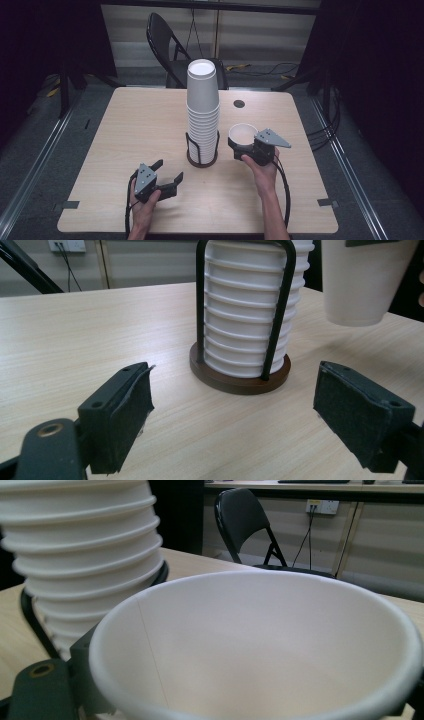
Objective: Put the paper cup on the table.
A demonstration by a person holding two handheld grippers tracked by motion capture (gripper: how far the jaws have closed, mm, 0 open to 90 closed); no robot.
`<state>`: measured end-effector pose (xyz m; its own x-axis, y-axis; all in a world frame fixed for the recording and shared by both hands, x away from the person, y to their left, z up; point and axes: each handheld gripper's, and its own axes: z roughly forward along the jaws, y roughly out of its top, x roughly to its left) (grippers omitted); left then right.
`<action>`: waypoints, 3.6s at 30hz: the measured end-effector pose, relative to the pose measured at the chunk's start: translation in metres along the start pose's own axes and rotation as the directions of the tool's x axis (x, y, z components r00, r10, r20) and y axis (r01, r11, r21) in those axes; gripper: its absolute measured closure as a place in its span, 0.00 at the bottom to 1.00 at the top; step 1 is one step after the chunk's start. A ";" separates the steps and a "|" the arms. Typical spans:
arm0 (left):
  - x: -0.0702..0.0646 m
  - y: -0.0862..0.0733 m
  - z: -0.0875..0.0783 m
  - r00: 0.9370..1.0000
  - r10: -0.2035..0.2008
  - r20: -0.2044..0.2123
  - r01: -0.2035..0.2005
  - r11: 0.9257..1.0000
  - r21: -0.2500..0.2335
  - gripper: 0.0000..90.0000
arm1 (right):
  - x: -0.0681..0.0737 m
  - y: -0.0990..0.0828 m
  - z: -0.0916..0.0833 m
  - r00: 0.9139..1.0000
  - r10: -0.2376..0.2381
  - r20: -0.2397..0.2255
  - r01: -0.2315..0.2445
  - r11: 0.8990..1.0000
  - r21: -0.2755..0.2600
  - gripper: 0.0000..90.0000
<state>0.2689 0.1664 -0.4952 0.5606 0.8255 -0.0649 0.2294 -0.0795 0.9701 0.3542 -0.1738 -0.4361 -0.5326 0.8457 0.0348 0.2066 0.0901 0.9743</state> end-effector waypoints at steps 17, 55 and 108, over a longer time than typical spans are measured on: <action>-0.002 -0.001 -0.002 0.999 0.019 -0.028 -0.019 1.000 -0.018 0.17 | -0.030 -0.008 0.054 0.998 0.063 0.028 -0.064 0.997 0.041 0.13; -0.001 -0.002 -0.005 1.000 -0.011 -0.028 0.010 0.999 -0.046 0.18 | -0.030 -0.033 0.054 0.996 0.050 0.071 -0.058 0.991 0.117 0.14; 0.000 -0.003 -0.005 0.998 -0.033 -0.055 0.030 0.998 -0.057 0.18 | 0.013 -0.050 -0.025 0.995 0.057 0.081 -0.065 0.992 0.107 0.15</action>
<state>0.2642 0.1700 -0.4965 0.5078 0.8573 -0.0843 0.2003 -0.0223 0.9795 0.3168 -0.1807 -0.4793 -0.4514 0.8894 0.0717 0.3277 0.0905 0.9404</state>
